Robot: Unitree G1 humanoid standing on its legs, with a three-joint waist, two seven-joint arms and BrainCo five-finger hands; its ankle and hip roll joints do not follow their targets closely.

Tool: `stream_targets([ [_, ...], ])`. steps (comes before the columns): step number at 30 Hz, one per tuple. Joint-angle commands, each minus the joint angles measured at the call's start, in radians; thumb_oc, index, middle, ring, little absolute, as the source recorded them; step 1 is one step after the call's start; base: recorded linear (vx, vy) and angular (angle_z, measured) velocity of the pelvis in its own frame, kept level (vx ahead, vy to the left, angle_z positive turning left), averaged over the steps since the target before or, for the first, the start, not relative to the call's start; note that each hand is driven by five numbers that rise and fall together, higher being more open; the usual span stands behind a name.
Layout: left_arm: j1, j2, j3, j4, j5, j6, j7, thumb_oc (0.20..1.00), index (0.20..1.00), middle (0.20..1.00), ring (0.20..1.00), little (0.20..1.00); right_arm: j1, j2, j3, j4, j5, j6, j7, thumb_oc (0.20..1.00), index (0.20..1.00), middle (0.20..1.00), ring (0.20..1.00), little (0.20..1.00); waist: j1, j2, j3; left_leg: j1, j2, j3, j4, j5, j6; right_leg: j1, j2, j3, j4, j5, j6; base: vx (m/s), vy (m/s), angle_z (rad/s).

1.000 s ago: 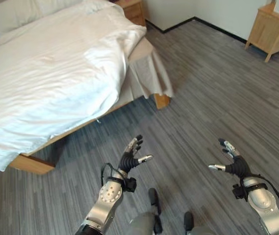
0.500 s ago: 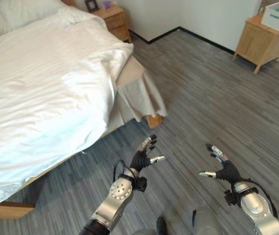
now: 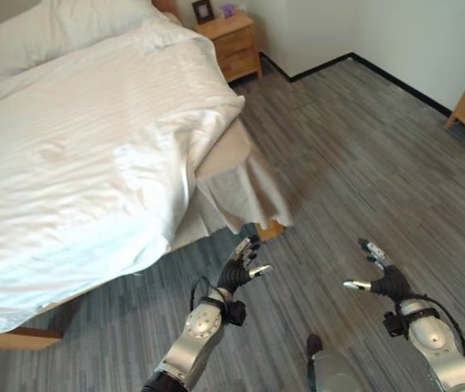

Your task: Making the bed.

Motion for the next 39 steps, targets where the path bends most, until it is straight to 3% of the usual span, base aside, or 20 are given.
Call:
stream_targets([
  [1,-0.014,0.024,0.031,-0.103,-0.08,-0.057,-0.024,1.0,1.0,1.0,1.0,1.0,-0.031,-0.039,0.002,-0.088,0.035,-0.046,-0.02,1.0,1.0,1.0,1.0,1.0,0.038,-0.021,0.0,-0.097,0.0,0.131,-0.061,-0.066,0.063,0.148,-0.022,0.003,-0.192,0.037,0.117,0.43,-0.057,-0.21],
  [3,-0.014,0.023,0.02,-0.1,-0.072,-0.055,-0.032,1.0,1.0,1.0,1.0,1.0,-0.035,-0.037,0.005,-0.081,0.031,-0.051,-0.021,1.0,1.0,1.0,1.0,1.0,0.052,-0.001,-0.016,-0.074,0.005,0.198,-0.329,-0.053,0.081,0.181,-0.005,-0.004,-0.198,-0.002,0.13,0.38,0.019,0.04],
  [4,-0.014,0.023,0.013,-0.101,-0.062,-0.051,-0.037,1.0,1.0,1.0,1.0,1.0,-0.038,-0.035,0.002,-0.075,0.026,-0.054,-0.03,1.0,1.0,1.0,1.0,1.0,0.053,0.008,-0.027,-0.063,0.014,0.281,-0.46,-0.044,0.081,0.206,0.003,-0.029,-0.203,-0.026,0.137,0.63,0.017,0.43],
  [5,-0.017,0.022,0.006,-0.109,-0.051,-0.048,-0.039,1.0,1.0,1.0,1.0,1.0,-0.041,-0.027,-0.011,-0.076,0.017,-0.061,-0.046,1.0,1.0,1.0,1.0,1.0,0.029,0.03,-0.045,-0.016,0.063,0.484,-0.636,-0.014,0.059,0.255,0.011,-0.103,-0.201,-0.072,0.158,0.44,-0.004,0.64],
  [7,-0.017,0.02,-0.002,-0.12,-0.052,-0.043,-0.04,1.0,1.0,1.0,1.0,1.0,-0.046,-0.022,-0.019,-0.077,0.011,-0.064,-0.062,1.0,1.0,1.0,1.0,1.0,0.008,0.038,-0.057,0.031,0.078,0.598,-0.701,0.0,0.064,0.275,0.01,-0.15,-0.184,-0.088,0.171,0.45,0.028,0.86],
  [8,-0.007,0.028,0.01,-0.131,-0.058,-0.037,-0.033,1.0,1.0,1.0,1.0,1.0,-0.051,-0.013,-0.018,-0.083,-0.019,-0.051,-0.062,1.0,1.0,1.0,1.0,1.0,0.012,0.045,-0.083,0.062,0.054,0.609,-0.729,-0.017,0.107,0.289,0.007,-0.188,-0.101,-0.099,0.188,0.49,0.042,0.89],
  [9,-0.006,0.028,0.01,-0.132,-0.058,-0.036,-0.032,1.0,1.0,1.0,1.0,1.0,-0.051,-0.013,-0.017,-0.083,-0.019,-0.051,-0.062,1.0,1.0,1.0,1.0,1.0,0.01,0.044,-0.083,0.063,0.051,0.609,-0.731,-0.017,0.108,0.289,0.005,-0.189,-0.098,-0.101,0.19,0.58,0.064,0.83],
  [10,0.007,0.041,0.014,-0.14,-0.062,-0.036,-0.034,1.0,1.0,1.0,1.0,1.0,-0.051,-0.004,-0.03,-0.091,-0.046,-0.057,-0.076,1.0,1.0,1.0,1.0,1.0,0.036,0.033,-0.095,0.098,-0.003,0.567,-0.761,-0.053,0.156,0.261,-0.03,-0.228,0.091,-0.009,0.259,0.26,0.079,0.51],
  [11,0.008,0.043,0.013,-0.142,-0.063,-0.035,-0.034,1.0,1.0,1.0,1.0,1.0,-0.049,-0.002,-0.031,-0.091,-0.048,-0.057,-0.077,1.0,1.0,1.0,1.0,1.0,0.035,0.031,-0.095,0.099,-0.012,0.564,-0.767,-0.055,0.163,0.254,-0.038,-0.23,0.107,-0.016,0.267,0.35,0.078,0.62],
  [12,0.01,0.049,0.012,-0.145,-0.065,-0.027,-0.037,1.0,1.0,1.0,1.0,1.0,-0.054,-0.021,-0.042,-0.105,-0.105,-0.054,-0.089,1.0,1.0,1.0,1.0,1.0,0.042,0.025,-0.096,0.129,-0.024,0.563,-0.785,-0.071,0.184,0.219,-0.064,-0.247,0.241,0.072,0.317,0.15,0.024,0.66],
  [15,0.005,0.069,0.021,-0.16,-0.053,-0.014,-0.033,1.0,1.0,1.0,1.0,1.0,-0.075,-0.081,-0.069,-0.132,-0.261,-0.033,-0.139,1.0,1.0,1.0,1.0,1.0,0.049,0.032,-0.091,0.165,-0.048,0.494,-0.822,-0.081,0.218,0.131,-0.111,-0.245,0.493,0.158,0.317,0.15,0.014,1.09],
  [16,0.005,0.078,0.032,-0.171,-0.049,-0.018,-0.024,1.0,1.0,1.0,1.0,1.0,-0.08,-0.102,-0.102,-0.145,-0.294,-0.027,-0.159,1.0,1.0,1.0,1.0,1.0,0.04,0.047,-0.084,0.176,-0.028,0.466,-0.824,-0.069,0.223,0.072,-0.078,-0.216,0.574,0.168,0.317,0.33,-0.069,1.39],
  [17,0.009,0.097,0.061,-0.19,-0.056,-0.029,-0.02,1.0,1.0,1.0,1.0,1.0,-0.113,-0.182,-0.174,-0.173,-0.333,-0.018,-0.2,1.0,1.0,1.0,1.0,1.0,0.031,0.044,-0.088,0.188,-0.031,0.388,-0.83,-0.083,0.22,0.004,-0.094,-0.176,0.575,0.135,0.315,0.29,-0.139,1.61],
  [19,0.018,0.121,0.081,-0.185,-0.074,-0.022,-0.033,1.0,1.0,1.0,1.0,1.0,-0.166,-0.233,-0.213,-0.168,-0.315,-0.01,-0.213,1.0,1.0,1.0,1.0,1.0,0.028,0.03,-0.092,0.191,-0.035,0.334,-0.832,-0.087,0.204,-0.018,-0.136,-0.171,0.462,0.099,0.292,0.25,-0.193,1.79],
  [21,0.036,0.142,0.105,-0.179,-0.098,-0.015,-0.06,1.0,1.0,1.0,1.0,1.0,-0.241,-0.28,-0.223,-0.159,-0.308,-0.007,-0.223,1.0,1.0,1.0,1.0,1.0,0.033,0.018,-0.1,0.186,-0.029,0.274,-0.837,-0.086,0.18,-0.02,-0.131,-0.158,0.296,0.058,0.262,0.25,-0.292,1.36],
  [22,0.06,0.154,0.122,-0.164,-0.116,-0.011,-0.091,1.0,1.0,1.0,1.0,1.0,-0.293,-0.318,-0.22,-0.136,-0.317,0.003,-0.225,1.0,1.0,1.0,1.0,1.0,0.042,-0.015,-0.111,0.192,-0.04,0.206,-0.837,-0.102,0.156,-0.01,-0.095,-0.08,0.068,0.014,0.252,0.34,-0.374,1.35],
  [24,0.076,0.166,0.142,-0.154,-0.127,-0.014,-0.108,1.0,1.0,1.0,1.0,1.0,-0.343,-0.339,-0.204,-0.076,-0.301,0.017,-0.236,1.0,1.0,1.0,1.0,1.0,0.043,-0.034,-0.117,0.195,-0.047,0.119,-0.837,-0.116,0.147,-0.008,-0.056,0.051,-0.078,0.041,0.249,0.28,-0.276,1.33],
  [27,0.103,0.197,0.173,-0.147,-0.151,-0.006,-0.116,1.0,1.0,1.0,1.0,1.0,-0.475,-0.388,-0.123,0.076,-0.27,0.053,-0.239,1.0,1.0,1.0,1.0,1.0,0.07,-0.047,-0.121,0.212,-0.041,0.028,-0.837,-0.129,0.129,-0.041,-0.058,0.11,-0.18,0.098,0.254,0.24,-0.208,1.72],
  [32,0.166,0.203,0.224,-0.128,-0.154,0.009,-0.119,1.0,1.0,1.0,1.0,1.0,-0.61,-0.377,-0.013,0.248,-0.307,0.102,-0.235,1.0,1.0,1.0,1.0,1.0,0.108,-0.077,-0.122,0.25,-0.038,-0.034,-0.837,-0.142,0.108,0.006,-0.085,0.045,-0.196,0.114,0.246,0.21,-0.241,0.91],
  [39,0.254,0.173,0.261,-0.075,-0.196,0.016,-0.103,1.0,1.0,1.0,1.0,1.0,-0.808,-0.319,0.172,0.494,-0.308,0.111,-0.248,1.0,1.0,1.0,1.0,1.0,0.159,-0.027,-0.124,0.217,0.03,-0.076,-0.837,-0.098,0.042,0.048,-0.049,-0.039,-0.204,0.082,0.206,0.11,-0.187,0.28],
])
